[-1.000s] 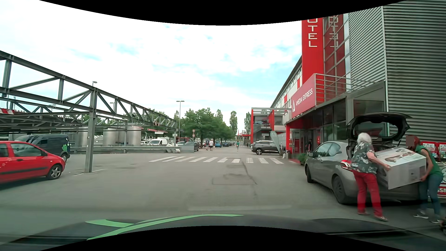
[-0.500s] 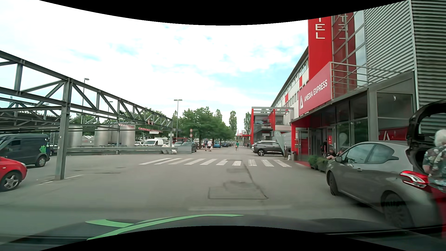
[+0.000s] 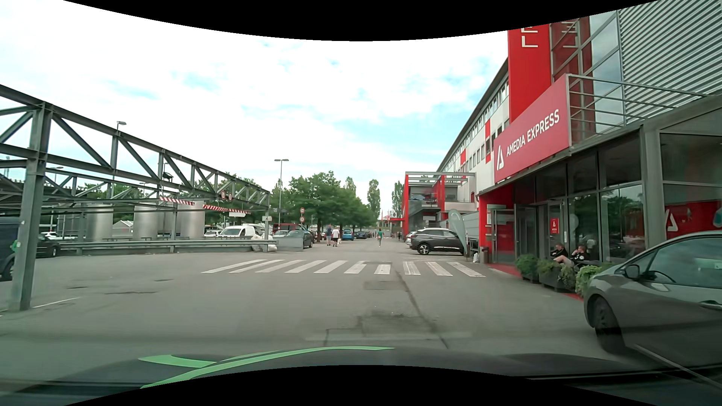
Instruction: Follow the waypoints while adhering to traffic rules and regulations
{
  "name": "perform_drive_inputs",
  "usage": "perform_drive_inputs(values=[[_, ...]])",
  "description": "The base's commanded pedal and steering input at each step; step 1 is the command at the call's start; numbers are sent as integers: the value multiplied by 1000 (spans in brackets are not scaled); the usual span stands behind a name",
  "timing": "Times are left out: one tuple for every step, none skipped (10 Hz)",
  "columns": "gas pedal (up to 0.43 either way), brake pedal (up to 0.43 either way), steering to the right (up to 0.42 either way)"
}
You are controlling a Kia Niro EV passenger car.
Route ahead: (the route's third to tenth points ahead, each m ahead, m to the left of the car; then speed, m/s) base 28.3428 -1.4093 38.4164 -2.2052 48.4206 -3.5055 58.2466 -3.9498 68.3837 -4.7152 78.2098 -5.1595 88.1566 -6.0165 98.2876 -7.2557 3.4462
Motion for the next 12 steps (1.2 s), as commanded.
perform_drive_inputs(values=[[20,0,29],[20,0,29],[20,0,29],[20,0,29],[8,0,28],[8,0,27],[8,0,23],[8,0,19],[8,0,15],[8,0,15],[8,0,15],[8,0,14]])
